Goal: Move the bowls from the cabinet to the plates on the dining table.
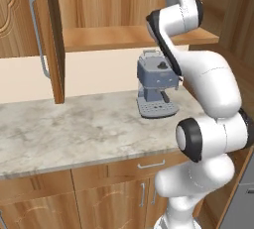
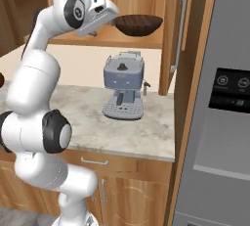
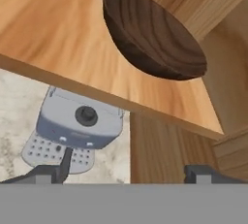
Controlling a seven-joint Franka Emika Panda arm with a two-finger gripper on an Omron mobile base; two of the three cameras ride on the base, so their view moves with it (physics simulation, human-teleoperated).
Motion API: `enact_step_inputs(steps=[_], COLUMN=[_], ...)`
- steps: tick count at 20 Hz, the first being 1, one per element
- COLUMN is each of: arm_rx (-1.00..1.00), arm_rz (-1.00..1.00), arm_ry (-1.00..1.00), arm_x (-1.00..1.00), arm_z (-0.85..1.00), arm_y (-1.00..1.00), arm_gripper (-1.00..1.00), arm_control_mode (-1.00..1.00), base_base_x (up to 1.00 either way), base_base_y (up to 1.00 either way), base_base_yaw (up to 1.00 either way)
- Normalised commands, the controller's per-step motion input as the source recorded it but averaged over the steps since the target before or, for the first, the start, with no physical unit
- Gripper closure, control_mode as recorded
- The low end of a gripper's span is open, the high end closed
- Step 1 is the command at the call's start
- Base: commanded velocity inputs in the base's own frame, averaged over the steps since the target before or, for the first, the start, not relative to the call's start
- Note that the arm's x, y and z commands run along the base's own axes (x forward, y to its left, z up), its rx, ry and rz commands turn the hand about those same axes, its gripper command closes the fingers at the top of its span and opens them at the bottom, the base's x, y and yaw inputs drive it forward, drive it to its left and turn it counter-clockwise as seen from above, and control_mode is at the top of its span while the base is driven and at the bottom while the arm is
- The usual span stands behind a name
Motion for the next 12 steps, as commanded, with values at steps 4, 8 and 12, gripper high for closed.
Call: enact_step_inputs(steps=[4, 8, 12], arm_rx=[0.0, 0.0, -0.02], arm_rz=[0.0, 0.0, 0.0], arm_ry=[0.01, 0.0, 0.0], arm_x=[0.87, 0.77, 0.76], arm_z=[-0.15, -0.02, -0.07], arm_y=[-0.02, -0.06, -0.06], arm_gripper=[-1.0, -1.0, -1.0], arm_control_mode=[-1.0, -1.0, -1.0], base_base_x=[0.0, 0.0, 0.0], base_base_y=[0.0, 0.0, 0.0], base_base_yaw=[0.0, 0.0, 0.0])
